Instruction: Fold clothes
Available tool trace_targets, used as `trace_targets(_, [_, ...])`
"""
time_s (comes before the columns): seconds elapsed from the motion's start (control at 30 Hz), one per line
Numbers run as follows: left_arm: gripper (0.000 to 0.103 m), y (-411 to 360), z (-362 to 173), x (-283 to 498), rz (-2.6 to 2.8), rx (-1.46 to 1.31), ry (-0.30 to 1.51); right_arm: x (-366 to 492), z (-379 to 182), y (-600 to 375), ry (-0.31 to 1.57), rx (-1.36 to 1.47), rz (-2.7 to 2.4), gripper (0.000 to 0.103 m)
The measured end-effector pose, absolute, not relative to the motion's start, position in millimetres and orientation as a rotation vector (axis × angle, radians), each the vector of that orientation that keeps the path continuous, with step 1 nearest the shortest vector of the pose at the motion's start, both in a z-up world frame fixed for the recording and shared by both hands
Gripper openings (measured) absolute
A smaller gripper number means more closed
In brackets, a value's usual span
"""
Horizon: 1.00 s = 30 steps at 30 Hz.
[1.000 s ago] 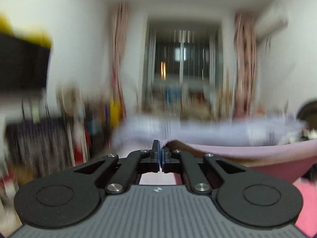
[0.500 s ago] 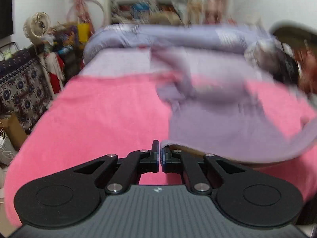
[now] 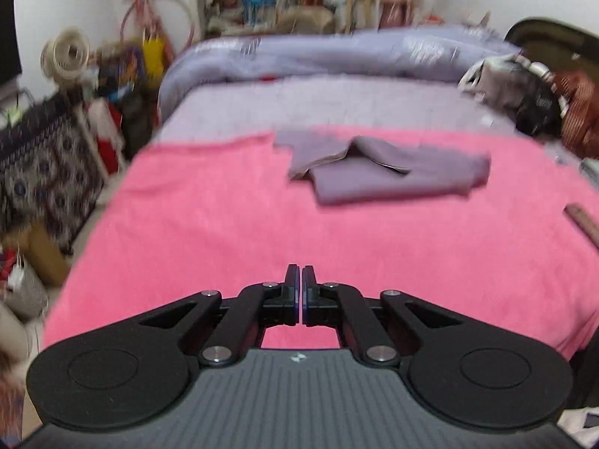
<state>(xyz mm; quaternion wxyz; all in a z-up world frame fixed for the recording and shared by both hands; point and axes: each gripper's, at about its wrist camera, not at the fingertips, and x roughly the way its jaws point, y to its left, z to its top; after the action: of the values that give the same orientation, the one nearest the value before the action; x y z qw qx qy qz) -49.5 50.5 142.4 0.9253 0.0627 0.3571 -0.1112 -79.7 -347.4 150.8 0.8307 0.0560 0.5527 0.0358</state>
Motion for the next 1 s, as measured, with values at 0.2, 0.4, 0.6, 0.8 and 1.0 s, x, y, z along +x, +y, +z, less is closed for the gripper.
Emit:
trace_targets(0.2, [0.039, 27.7, 122.9, -41.4, -0.221, 0.187, 0.655, -69.6, 144.6, -342.2, 1.045, 0.081, 0.092, 0.022])
trace_targets(0.4, [0.072, -0.8, 101.7, -6.9, -0.165, 0.309, 0.578, -37.0, 116.2, -325.0, 0.867, -0.155, 0.091, 0.054])
trace_targets(0.6, [0.074, -38.9, 57.2, 46.9, -0.168, 0.514, 0.582, 13.5, 54.6, -278.6, 0.724, -0.522, 0.096, 0.066])
trace_targets(0.8, [0.074, -56.4, 39.6, 104.3, -0.148, 0.51, 0.59, 72.1, 25.3, -271.8, 0.655, -0.481, 0.055, 0.07])
trace_targets(1.0, [0.075, -47.1, 40.3, 156.6, -0.128, 0.484, 0.571, 92.0, 11.3, -280.8, 0.586, -0.442, -0.001, 0.07])
